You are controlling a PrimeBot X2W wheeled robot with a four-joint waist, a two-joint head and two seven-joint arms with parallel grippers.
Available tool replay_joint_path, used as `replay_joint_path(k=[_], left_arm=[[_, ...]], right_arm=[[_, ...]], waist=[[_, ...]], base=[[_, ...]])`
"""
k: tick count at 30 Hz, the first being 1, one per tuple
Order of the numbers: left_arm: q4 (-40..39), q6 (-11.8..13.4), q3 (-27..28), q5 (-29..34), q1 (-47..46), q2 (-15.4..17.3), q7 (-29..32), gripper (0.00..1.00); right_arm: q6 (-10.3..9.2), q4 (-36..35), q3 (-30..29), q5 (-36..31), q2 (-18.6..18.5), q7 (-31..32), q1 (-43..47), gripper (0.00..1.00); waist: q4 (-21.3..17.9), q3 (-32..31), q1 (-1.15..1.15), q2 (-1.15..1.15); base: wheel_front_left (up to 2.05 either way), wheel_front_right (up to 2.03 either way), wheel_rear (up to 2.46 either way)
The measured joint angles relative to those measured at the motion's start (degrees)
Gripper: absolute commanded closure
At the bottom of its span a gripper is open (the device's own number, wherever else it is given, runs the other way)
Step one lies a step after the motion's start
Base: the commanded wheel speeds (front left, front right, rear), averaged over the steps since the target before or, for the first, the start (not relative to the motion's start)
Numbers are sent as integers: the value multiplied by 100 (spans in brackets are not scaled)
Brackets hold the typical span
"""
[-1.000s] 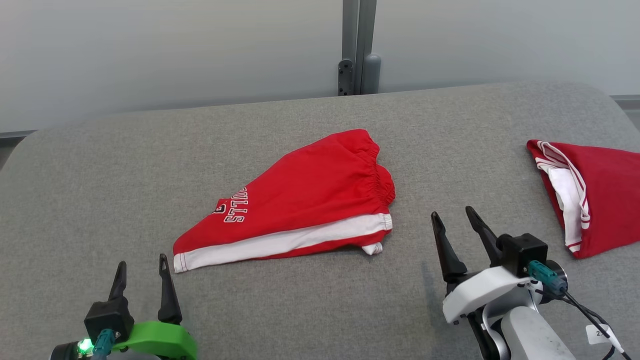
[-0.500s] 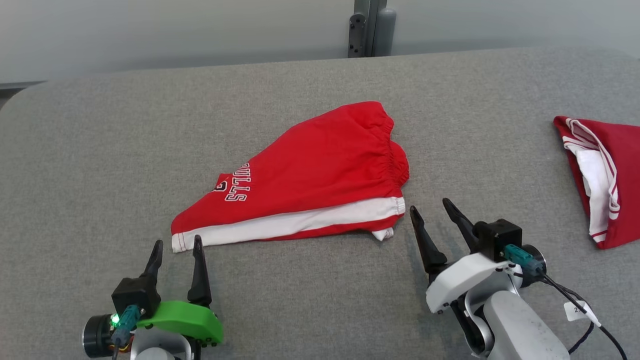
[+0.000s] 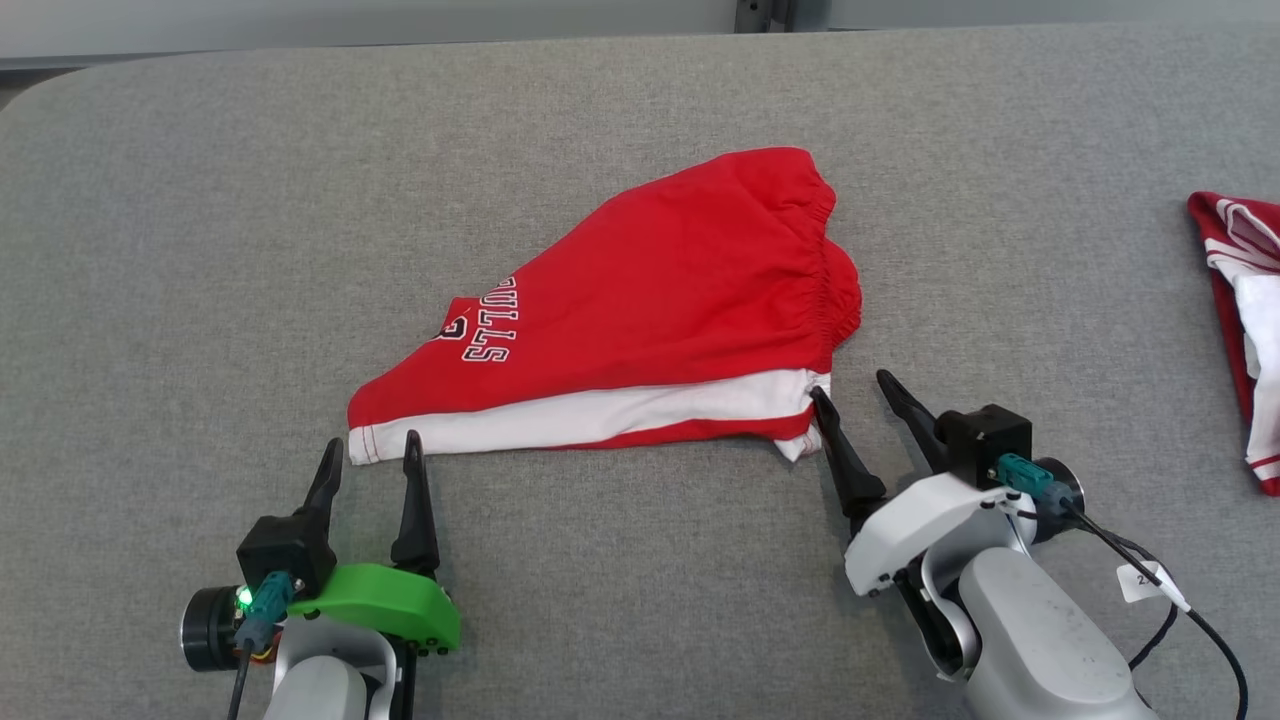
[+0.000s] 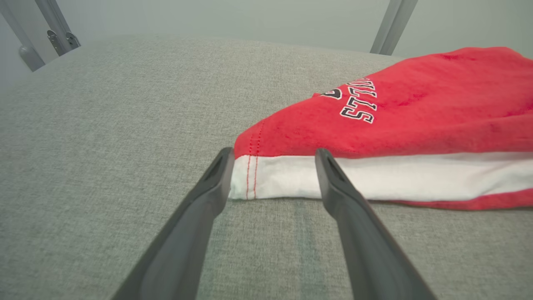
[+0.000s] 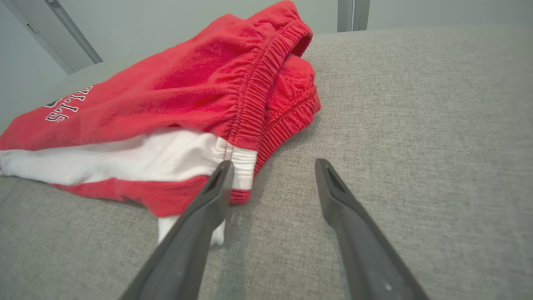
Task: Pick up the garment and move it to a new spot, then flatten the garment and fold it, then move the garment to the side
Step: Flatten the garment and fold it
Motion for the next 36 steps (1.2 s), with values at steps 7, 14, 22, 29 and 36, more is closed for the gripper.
replay_joint_path(k=[7, 14, 22, 29, 36], left_arm=[[-3, 27, -21, -7, -68, -1, 0, 0], [-5, 35, -13, -14, -79, -1, 0, 0], [-5, 58, -26, -31, -113, -1, 0, 0], [-11, 74, 5, -34, -116, -1, 0, 0], [56, 24, 8, -170, -116, -1, 0, 0]], right_arm=[[-1, -82, 216, 131, -4, 0, -108, 0], [-1, -180, 438, 325, -79, 0, -109, 0], [-1, -157, 766, 564, -162, 0, -150, 28], [0, -202, 959, 716, -223, 0, -157, 92], [-1, -389, 803, 770, -310, 0, -155, 100]], waist=[[83, 134, 0, 0], [120, 186, 0, 0], [142, 234, 0, 0], [108, 253, 0, 0], [44, 245, 0, 0]], base=[[0, 0, 0], [0, 0, 0], [0, 0, 0], [0, 0, 0], [0, 0, 0]])
